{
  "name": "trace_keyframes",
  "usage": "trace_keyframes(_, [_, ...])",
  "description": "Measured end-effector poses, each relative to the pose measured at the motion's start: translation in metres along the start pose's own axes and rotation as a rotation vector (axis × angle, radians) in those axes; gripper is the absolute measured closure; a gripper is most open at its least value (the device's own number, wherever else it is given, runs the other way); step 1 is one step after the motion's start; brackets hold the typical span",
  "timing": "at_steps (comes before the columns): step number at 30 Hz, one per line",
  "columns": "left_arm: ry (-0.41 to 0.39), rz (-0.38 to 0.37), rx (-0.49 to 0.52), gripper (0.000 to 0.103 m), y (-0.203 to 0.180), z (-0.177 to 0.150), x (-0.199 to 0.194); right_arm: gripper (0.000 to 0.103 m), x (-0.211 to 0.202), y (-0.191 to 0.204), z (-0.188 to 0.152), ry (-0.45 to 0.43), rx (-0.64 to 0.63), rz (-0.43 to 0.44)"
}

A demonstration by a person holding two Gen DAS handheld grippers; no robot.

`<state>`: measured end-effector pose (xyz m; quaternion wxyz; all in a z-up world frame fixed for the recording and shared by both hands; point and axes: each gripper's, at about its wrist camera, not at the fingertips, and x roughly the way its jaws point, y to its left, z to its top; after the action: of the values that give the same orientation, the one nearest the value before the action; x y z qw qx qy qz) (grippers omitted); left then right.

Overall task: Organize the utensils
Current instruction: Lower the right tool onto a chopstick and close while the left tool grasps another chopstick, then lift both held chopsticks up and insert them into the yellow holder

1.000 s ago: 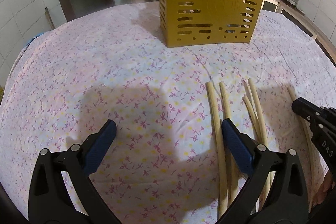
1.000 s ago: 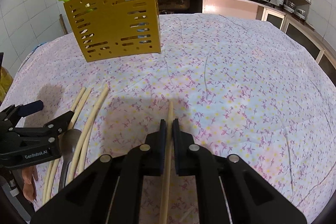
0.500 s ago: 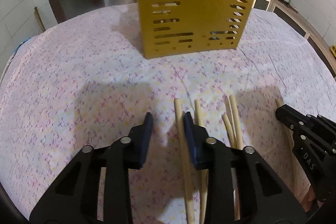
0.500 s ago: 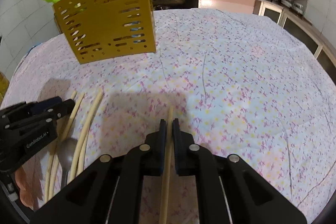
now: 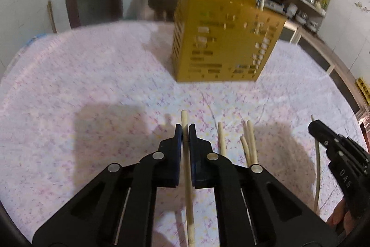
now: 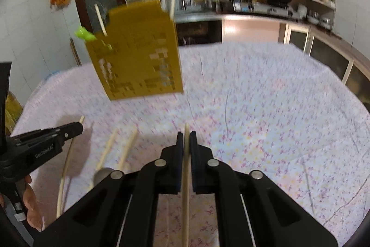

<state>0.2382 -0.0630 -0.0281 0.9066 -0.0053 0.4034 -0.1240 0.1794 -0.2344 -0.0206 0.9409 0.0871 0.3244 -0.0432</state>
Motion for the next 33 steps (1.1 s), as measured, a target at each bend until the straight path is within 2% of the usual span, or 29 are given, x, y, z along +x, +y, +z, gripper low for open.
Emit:
trace_keyframes(9, [-0.246, 0.036, 0.014, 0.098, 0.009, 0.0, -0.079, 0.097, -0.049, 0.004, 0.004, -0.215, 0.001, 0.047])
trace_keyframes(15, [-0.369, 0.053, 0.029, 0.098, 0.007, -0.015, -0.12, 0.097, -0.073, 0.008, 0.001, -0.325, -0.011, 0.06])
trace_keyframes(25, [-0.465, 0.076, 0.014, 0.098, 0.012, -0.035, -0.146, 0.097, -0.107, 0.017, -0.017, -0.456, -0.059, 0.04])
trace_keyframes(33, [-0.536, 0.081, 0.036, 0.098, 0.003, -0.042, -0.168, 0.097, -0.126, 0.013, -0.012, -0.522, -0.046, 0.049])
